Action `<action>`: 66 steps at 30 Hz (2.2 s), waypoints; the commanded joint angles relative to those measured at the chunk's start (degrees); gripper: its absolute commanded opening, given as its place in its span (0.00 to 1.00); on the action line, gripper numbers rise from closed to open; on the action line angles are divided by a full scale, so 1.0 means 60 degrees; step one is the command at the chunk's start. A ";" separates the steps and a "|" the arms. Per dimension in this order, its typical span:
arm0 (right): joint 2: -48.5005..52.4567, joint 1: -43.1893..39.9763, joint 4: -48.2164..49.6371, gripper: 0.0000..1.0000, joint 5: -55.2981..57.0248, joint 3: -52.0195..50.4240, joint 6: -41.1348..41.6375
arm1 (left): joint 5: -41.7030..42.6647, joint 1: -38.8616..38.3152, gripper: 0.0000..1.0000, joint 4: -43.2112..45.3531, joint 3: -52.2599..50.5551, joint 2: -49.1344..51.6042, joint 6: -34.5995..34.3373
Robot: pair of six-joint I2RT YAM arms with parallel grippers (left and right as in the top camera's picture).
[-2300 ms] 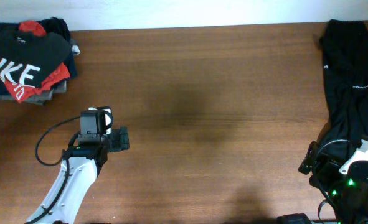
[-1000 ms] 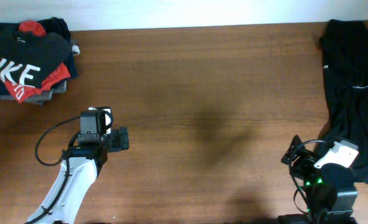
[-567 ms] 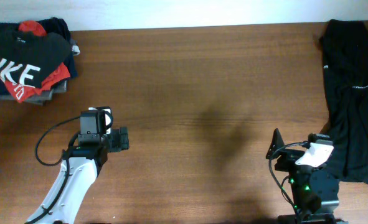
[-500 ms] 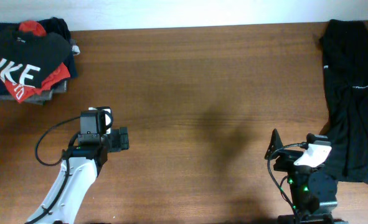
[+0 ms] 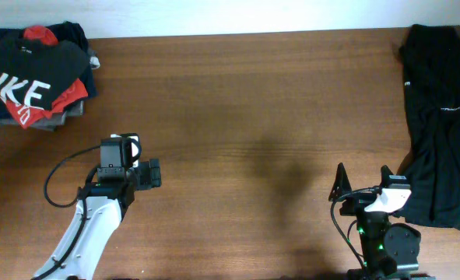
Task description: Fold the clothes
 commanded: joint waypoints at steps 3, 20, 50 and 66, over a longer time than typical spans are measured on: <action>-0.0474 -0.0051 0.0408 0.99 -0.0233 -0.0430 -0.0091 | -0.0102 -0.0011 0.99 0.0011 0.0022 0.0029 -0.0058; -0.0612 -0.0051 0.1963 0.99 -0.0266 -0.1377 -0.0098 | -0.0102 -0.0011 0.99 0.0015 0.0022 0.0029 -0.0058; -0.0612 -0.0033 0.0787 0.99 -0.1009 -0.1377 -0.1585 | -0.0102 -0.0011 0.99 0.0011 0.0022 0.0029 -0.0058; -0.0612 -0.0033 0.0787 0.99 -0.1009 -0.1377 -0.1585 | -0.0102 -0.0011 0.99 0.0011 0.0022 0.0029 -0.0058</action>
